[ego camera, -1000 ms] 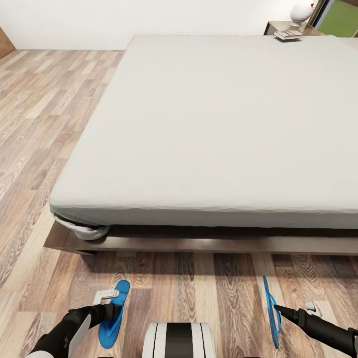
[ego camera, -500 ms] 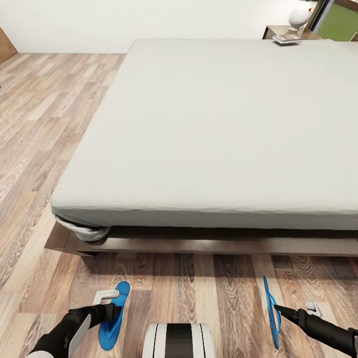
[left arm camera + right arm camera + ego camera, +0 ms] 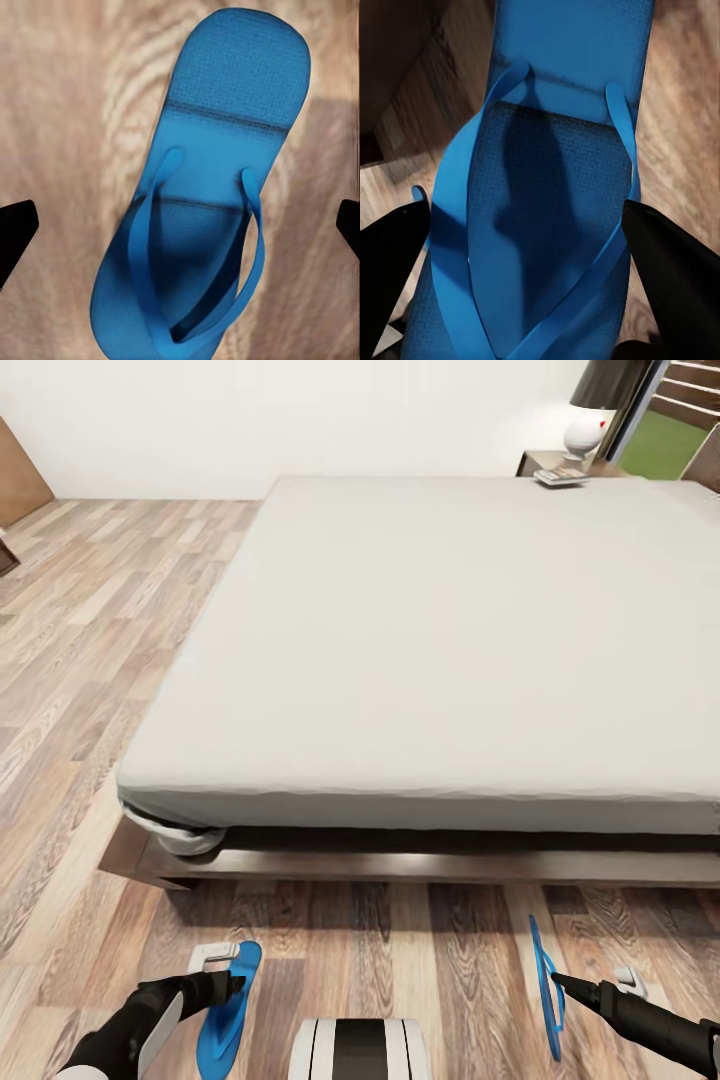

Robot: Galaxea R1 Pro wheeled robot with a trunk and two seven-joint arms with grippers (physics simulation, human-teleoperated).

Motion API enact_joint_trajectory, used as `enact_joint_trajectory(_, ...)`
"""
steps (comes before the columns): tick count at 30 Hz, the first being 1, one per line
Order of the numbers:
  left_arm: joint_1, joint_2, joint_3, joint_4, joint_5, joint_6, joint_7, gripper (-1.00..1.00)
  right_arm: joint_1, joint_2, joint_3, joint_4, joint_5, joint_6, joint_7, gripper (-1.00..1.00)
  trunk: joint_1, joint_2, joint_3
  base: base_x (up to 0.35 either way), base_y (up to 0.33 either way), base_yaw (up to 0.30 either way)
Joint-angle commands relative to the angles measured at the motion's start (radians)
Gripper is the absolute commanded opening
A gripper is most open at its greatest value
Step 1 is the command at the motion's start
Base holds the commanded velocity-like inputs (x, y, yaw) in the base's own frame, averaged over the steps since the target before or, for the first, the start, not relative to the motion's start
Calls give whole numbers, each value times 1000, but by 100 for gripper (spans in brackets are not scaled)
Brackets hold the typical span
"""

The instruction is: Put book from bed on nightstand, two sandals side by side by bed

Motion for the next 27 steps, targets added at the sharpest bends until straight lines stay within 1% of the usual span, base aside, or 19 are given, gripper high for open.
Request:
enact_joint_trajectory(1, 0, 1, -2, -2, 10, 6, -2, 100, 0, -1, 7, 0, -10, 9, 1, -100, -1, 0, 3, 0, 0, 0)
enact_joint_trajectory(5, 0, 8, 0, -6, 12, 6, -14, 100, 0, -1, 7, 0, -10, 9, 1, -100, -2, 1, 19, 0, 0, 0)
enact_joint_trajectory(6, 0, 12, 2, -15, 12, 6, -31, 100, 0, -1, 7, 0, -10, 9, 1, -100, -2, 1, 19, 0, 0, 0)
enact_joint_trajectory(8, 0, 33, 18, -38, 13, 7, -86, 100, 0, -1, 7, 0, -10, 9, 1, -100, -2, 1, 19, 0, 0, 0)
enact_joint_trajectory(9, 0, 48, 37, -46, 13, 7, -123, 100, 0, -1, 7, 0, -10, 9, 1, -100, -2, 1, 19, 0, 0, 0)
enact_joint_trajectory(10, 0, 64, 65, -52, 13, 7, -165, 100, 0, -1, 7, 0, -10, 9, 1, -100, -2, 1, 19, 0, 0, 0)
enact_joint_trajectory(11, 0, 85, 120, -56, 13, 7, -239, 100, 0, -1, 7, 0, -10, 9, 1, -100, -2, 1, 19, 0, 0, 0)
enact_joint_trajectory(12, 0, 102, 181, -58, 13, 7, -331, 100, 0, -1, 7, 0, -10, 9, 1, -100, -2, 1, 19, 0, 0, 0)
enact_joint_trajectory(13, 0, 111, 219, -59, 12, 7, -400, 100, 0, -1, 7, 0, -10, 9, 1, -100, -2, 1, 19, 0, 0, 0)
enact_joint_trajectory(14, 0, 115, 235, -58, 11, 7, -434, 100, 0, -1, 7, 0, -10, 9, 1, -100, -2, 1, 19, 0, 0, 0)
enact_joint_trajectory(15, 0, 120, 261, -58, 9, 6, -500, 100, 0, -1, 7, 0, -10, 9, 1, -100, -2, 1, 19, 0, 0, 0)
enact_joint_trajectory(16, 0, 124, 278, -57, 8, 6, -552, 100, 0, -1, 7, 0, -10, 9, 1, -100, -2, 1, 19, 0, 0, 0)
enact_joint_trajectory(19, 0, 128, 300, -55, 5, 5, -624, 100, 0, -1, 7, 1, -10, 9, 1, -100, -2, 1, 19, 0, 0, 0)
enact_joint_trajectory(22, 1, 128, 305, -55, 4, 3, -647, 100, 0, -1, 7, 1, -10, 9, 0, -100, -2, 1, 19, 0, 0, 0)
enact_joint_trajectory(25, 1, 126, 306, -55, 4, 3, -652, 100, 0, -1, 7, 2, -10, 9, 0, -100, -2, 1, 19, -23, 0, 0)
enact_joint_trajectory(27, 1, 125, 307, -55, 3, 3, -654, 100, 0, -1, 7, 2, -10, 9, 0, -100, -2, 1, 19, -199, 0, 0)
